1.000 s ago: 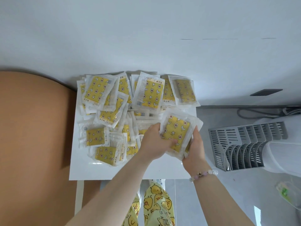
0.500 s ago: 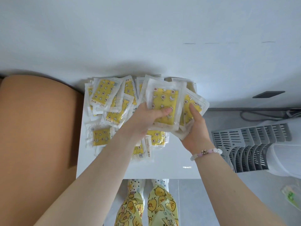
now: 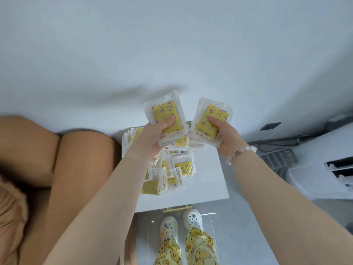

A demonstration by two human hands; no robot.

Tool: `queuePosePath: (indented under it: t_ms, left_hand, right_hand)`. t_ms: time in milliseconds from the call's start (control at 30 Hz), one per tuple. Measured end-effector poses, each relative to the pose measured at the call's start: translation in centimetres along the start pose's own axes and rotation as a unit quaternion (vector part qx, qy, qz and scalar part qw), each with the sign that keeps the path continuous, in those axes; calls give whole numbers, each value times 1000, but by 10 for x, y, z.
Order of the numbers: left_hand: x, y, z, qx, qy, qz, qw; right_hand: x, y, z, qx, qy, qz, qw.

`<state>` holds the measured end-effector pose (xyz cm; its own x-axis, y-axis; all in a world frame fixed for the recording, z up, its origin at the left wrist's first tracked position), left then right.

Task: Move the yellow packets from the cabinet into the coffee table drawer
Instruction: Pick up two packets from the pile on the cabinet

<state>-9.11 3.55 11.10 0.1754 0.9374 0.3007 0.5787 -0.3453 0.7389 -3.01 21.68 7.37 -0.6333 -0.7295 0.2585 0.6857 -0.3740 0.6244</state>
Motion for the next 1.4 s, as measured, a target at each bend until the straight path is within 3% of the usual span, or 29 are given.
queuePosePath:
  t_ms: [233,467,700,1033,1200,1400]
  left_hand:
    - [36,68,-25,-8,-136,55,989]
    - [106,105,-37,-30,-246,117,962]
    - [199,139,19,-45,-363,240,899]
    - [317,220,159,-85,-516,362,772]
    - [372,298,268,-97,-581,442,677]
    - [372,411,416,-122,-641,501,569]
  right_hand:
    - [-9,87,29,-33,-44,5,998]
    - [-49,153,62,-77,-60,-75,992]
    - [-135,229,70,-132,-119,-176,968]
    - [-280,378,8,-182,-225,-341,894]
    - [-350,483,-56,-219,-285,-427,830]
    - [-397,621,-160,-240,-321,-505,765]
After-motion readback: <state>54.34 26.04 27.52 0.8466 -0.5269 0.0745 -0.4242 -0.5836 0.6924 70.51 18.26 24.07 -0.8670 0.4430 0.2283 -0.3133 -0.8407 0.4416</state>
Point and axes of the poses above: each hand's wrist, its own y-axis away from the middle knuckle, its own x-axis out of the palm, z = x × y, the point moved 9 cm from there along -y, towards the middle knuckle, and after that the axes turned 7 degrees about -x, right-handed, at the moved point
